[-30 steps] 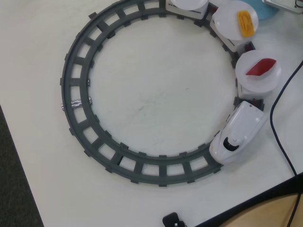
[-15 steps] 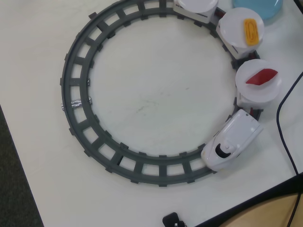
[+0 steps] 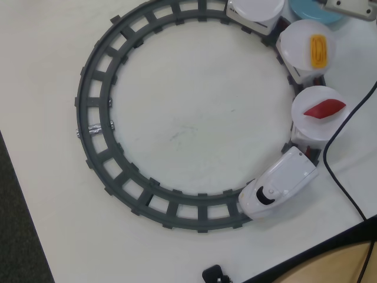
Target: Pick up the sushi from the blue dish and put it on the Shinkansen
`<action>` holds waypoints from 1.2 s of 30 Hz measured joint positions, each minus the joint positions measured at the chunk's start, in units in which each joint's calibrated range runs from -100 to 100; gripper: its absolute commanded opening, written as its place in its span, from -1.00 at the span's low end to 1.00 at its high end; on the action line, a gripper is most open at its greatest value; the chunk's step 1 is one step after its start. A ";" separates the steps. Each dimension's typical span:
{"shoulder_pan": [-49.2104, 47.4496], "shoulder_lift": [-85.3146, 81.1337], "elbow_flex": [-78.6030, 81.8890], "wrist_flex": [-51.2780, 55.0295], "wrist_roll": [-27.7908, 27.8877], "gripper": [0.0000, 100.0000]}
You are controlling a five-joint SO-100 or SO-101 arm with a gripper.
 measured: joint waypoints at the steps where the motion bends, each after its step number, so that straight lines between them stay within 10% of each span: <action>1: -1.50 0.00 0.00 0.00 -0.05 -0.97; 36: -8.11 7.16 0.09 -2.80 -2.56 -0.97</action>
